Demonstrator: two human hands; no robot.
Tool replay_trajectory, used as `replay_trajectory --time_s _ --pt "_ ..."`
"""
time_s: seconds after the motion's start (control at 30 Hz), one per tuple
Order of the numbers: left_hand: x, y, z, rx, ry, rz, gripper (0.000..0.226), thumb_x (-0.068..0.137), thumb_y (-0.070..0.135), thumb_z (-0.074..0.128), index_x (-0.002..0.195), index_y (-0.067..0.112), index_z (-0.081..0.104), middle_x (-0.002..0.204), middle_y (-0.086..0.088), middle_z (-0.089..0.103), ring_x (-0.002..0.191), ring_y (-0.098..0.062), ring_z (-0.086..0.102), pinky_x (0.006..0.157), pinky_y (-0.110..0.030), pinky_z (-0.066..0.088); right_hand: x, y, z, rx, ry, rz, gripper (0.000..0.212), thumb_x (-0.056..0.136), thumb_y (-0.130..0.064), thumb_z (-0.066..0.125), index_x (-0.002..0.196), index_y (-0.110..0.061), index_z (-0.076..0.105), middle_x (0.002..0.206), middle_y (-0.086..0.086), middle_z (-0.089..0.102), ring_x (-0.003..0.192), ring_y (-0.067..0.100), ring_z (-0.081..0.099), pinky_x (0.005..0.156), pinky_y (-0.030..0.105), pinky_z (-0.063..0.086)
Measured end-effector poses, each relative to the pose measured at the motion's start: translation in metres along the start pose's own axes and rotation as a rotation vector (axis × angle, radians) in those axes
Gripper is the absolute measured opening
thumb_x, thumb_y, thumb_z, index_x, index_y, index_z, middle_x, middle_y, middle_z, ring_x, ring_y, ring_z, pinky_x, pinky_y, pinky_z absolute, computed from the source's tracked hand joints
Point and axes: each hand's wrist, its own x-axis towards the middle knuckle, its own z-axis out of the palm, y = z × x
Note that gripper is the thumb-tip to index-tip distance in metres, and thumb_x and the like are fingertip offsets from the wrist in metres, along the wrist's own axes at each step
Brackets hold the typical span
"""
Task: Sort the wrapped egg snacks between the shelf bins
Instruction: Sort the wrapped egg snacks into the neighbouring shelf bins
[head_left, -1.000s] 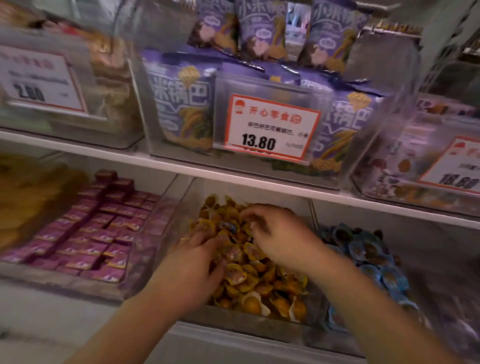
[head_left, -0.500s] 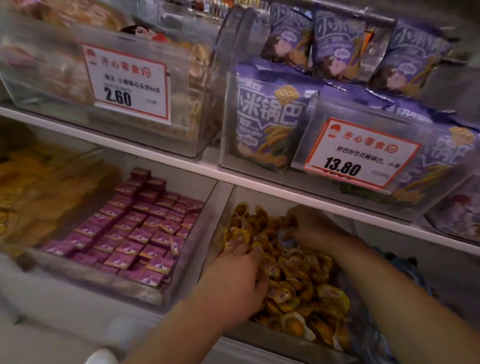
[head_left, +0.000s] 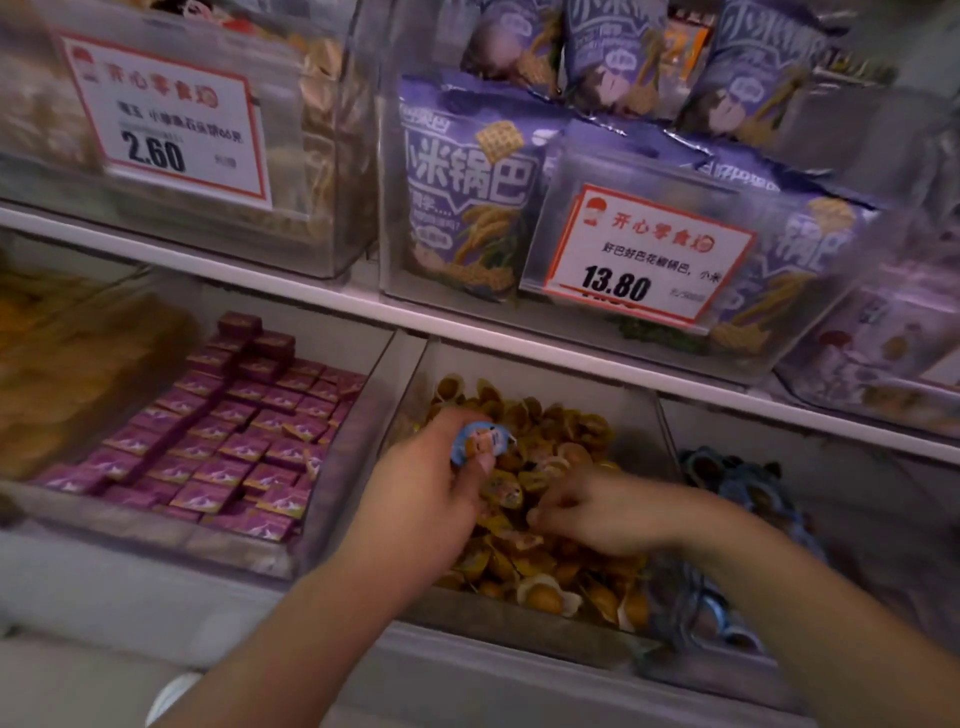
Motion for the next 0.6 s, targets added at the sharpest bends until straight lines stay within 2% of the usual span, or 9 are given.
replay_trajectory --time_s 0.03,0.07,0.13,0.17,0.2,0.3,0.43,0.53,0.6 --pt "0.001 -0.001 0.0 -0.075 0.009 -0.042 0.015 0.095 0.03 0.062 0.109 0.034 0.06 0.09 0.014 0.07 0.08 0.0 0.065 0.067 -0.024 0.051 0.001 -0.001 0.004 -0.077 -0.06 -0.004 0.04 0.101 -0.042 0.048 0.071 -0.023 0.065 0.067 -0.007 0.059 0.068 0.01 0.053 0.07 0.033 0.046" --pt "0.002 0.0 0.0 -0.147 0.02 -0.074 0.014 0.095 0.028 0.063 0.108 0.034 0.061 0.09 0.013 0.07 0.079 0.001 0.065 0.068 -0.024 0.053 0.003 -0.002 0.008 -0.09 -0.111 -0.004 0.038 0.099 -0.048 0.046 0.074 -0.029 0.066 0.074 -0.01 0.062 0.075 0.01 0.055 0.076 0.034 0.047" --pt "0.006 0.001 0.001 -0.256 0.033 -0.113 0.015 0.093 0.024 0.066 0.104 0.034 0.063 0.092 0.012 0.071 0.083 0.0 0.067 0.073 -0.023 0.053 0.011 -0.005 0.014 -0.109 -0.182 0.006 0.039 0.096 -0.054 0.041 0.111 -0.03 0.068 0.121 0.0 0.065 0.11 0.017 0.054 0.102 0.038 0.041" --pt "0.007 0.002 0.002 -0.313 0.037 -0.131 0.016 0.092 0.021 0.068 0.101 0.034 0.064 0.092 0.011 0.073 0.086 -0.001 0.068 0.075 -0.022 0.054 0.016 -0.006 0.015 -0.11 -0.182 0.001 0.053 0.093 -0.054 0.039 0.128 -0.022 0.061 0.139 0.008 0.055 0.119 0.018 0.048 0.108 0.037 0.033" --pt "0.008 0.003 0.002 -0.371 0.046 -0.15 0.017 0.091 0.019 0.069 0.098 0.033 0.065 0.092 0.01 0.074 0.087 -0.003 0.069 0.076 -0.022 0.054 0.024 -0.006 0.013 -0.082 -0.176 0.004 0.063 0.089 -0.052 0.038 0.134 -0.013 0.056 0.145 0.011 0.049 0.118 0.015 0.044 0.107 0.033 0.03" --pt "0.011 0.005 0.002 -0.498 0.083 -0.19 0.017 0.09 0.013 0.069 0.099 0.027 0.066 0.086 0.011 0.076 0.082 -0.004 0.071 0.069 -0.014 0.051 0.05 -0.004 0.0 0.025 -0.068 0.13 0.049 0.091 -0.049 0.046 0.124 -0.017 0.065 0.132 0.004 0.061 0.118 0.019 0.056 0.107 0.034 0.041" --pt "0.013 0.009 -0.003 -0.666 0.08 -0.217 0.017 0.092 0.01 0.066 0.108 0.013 0.066 0.08 0.005 0.076 0.075 -0.006 0.073 0.064 -0.011 0.05 0.082 0.006 -0.02 0.282 0.127 0.139 0.045 0.081 -0.056 0.06 0.11 -0.025 0.073 0.113 -0.001 0.072 0.098 0.013 0.067 0.091 0.035 0.055" --pt "0.014 0.01 -0.003 -0.669 0.075 -0.218 0.015 0.091 0.009 0.066 0.104 0.017 0.066 0.078 0.006 0.076 0.075 -0.005 0.072 0.064 -0.01 0.049 0.09 0.015 -0.03 0.172 0.171 0.128 0.037 0.089 -0.052 0.057 0.096 -0.02 0.075 0.093 0.003 0.073 0.075 0.009 0.066 0.07 0.024 0.052" --pt "0.014 0.01 -0.002 -0.63 0.068 -0.224 0.016 0.091 0.01 0.067 0.103 0.021 0.066 0.084 0.005 0.076 0.081 -0.006 0.073 0.069 -0.012 0.051 0.089 0.021 -0.032 -0.007 0.138 0.126 0.041 0.087 -0.051 0.05 0.099 -0.021 0.075 0.096 0.002 0.071 0.081 0.011 0.064 0.074 0.024 0.052"
